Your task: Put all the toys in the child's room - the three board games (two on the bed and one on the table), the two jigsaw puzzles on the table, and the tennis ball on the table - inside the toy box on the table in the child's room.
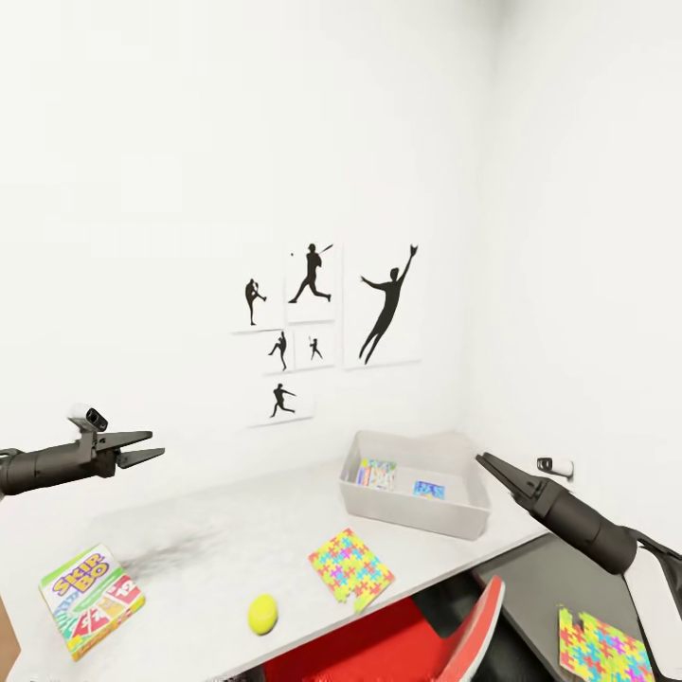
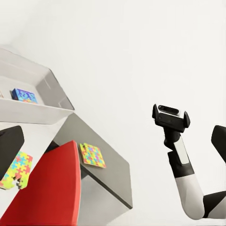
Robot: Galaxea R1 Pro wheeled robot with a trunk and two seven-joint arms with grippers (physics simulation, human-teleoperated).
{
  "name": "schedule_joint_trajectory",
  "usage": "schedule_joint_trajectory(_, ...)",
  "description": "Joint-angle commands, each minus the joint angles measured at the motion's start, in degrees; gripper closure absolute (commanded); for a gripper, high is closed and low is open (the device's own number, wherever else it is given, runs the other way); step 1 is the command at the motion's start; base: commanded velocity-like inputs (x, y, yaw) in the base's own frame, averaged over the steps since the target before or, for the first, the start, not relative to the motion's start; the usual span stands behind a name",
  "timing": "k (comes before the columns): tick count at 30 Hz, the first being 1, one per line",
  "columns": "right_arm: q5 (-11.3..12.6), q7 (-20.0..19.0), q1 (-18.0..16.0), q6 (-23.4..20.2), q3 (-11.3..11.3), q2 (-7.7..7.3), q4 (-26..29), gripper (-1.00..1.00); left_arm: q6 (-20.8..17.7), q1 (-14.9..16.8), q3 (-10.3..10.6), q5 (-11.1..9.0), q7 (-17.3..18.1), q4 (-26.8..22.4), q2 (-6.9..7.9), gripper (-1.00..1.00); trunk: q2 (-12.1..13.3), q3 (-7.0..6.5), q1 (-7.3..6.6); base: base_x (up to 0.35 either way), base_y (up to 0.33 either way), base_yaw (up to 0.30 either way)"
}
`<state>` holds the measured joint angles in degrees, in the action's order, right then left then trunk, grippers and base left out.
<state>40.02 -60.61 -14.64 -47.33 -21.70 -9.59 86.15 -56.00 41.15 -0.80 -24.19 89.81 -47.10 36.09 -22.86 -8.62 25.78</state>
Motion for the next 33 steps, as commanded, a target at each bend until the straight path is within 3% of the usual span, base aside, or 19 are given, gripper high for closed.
schedule_joint_trajectory(1,0.13,-0.07,-0.03,-0.29,-0.01,0.01,-0.02,-1.00,-0.61,-0.01,0.01,-0.02,0.19,-0.01,0.03,-1.00,-0.05,-0.03,0.00,-0.229,0.104,-0.213)
schedule_joint_trajectory(5,-0.18,0.81,-0.05,-0.31,0.07,0.01,0.09,-1.00,-0.61,-0.01,0.01,-0.03,0.19,-0.01,0.03,-1.00,-0.05,-0.27,0.00,-0.221,0.101,-0.216)
schedule_joint_trajectory(9,-0.63,4.90,-0.04,-0.77,0.58,0.01,0.32,-1.00,-0.60,-0.01,0.01,-0.06,0.19,-0.01,0.03,-1.00,-0.05,-0.52,0.00,-0.087,0.038,-0.218)
schedule_joint_trajectory(18,-0.81,19.85,-0.12,-1.74,5.00,0.07,1.11,-1.00,-0.60,-0.01,0.01,-0.07,0.19,-0.01,0.03,-1.00,-0.05,-0.83,0.00,-0.011,0.005,-0.122)
schedule_joint_trajectory(22,-0.47,29.75,-0.08,-2.25,8.66,0.16,1.66,-1.00,-0.60,-0.01,0.01,-0.07,0.19,-0.01,0.03,-1.00,-0.05,-0.84,0.00,-0.079,0.036,-0.012)
schedule_joint_trajectory(25,-0.19,34.60,-0.04,-3.08,11.49,0.39,1.87,-1.00,-0.60,-0.01,0.01,-0.07,0.19,-0.01,0.03,-1.00,-0.05,-0.85,0.00,-0.128,0.072,-0.004)
schedule_joint_trajectory(28,-0.13,39.10,-0.14,-4.37,14.31,1.89,1.94,-1.00,-0.60,-0.01,-0.01,-0.07,0.19,-0.01,0.04,-1.00,-0.05,-0.85,0.00,-0.065,0.037,-0.001)
schedule_joint_trajectory(33,-0.14,42.03,-0.18,-4.89,15.69,4.16,1.99,-1.00,-0.60,-0.01,-0.03,-0.07,0.19,-0.01,0.05,-1.00,-0.05,-0.85,0.00,-0.019,0.011,0.000)
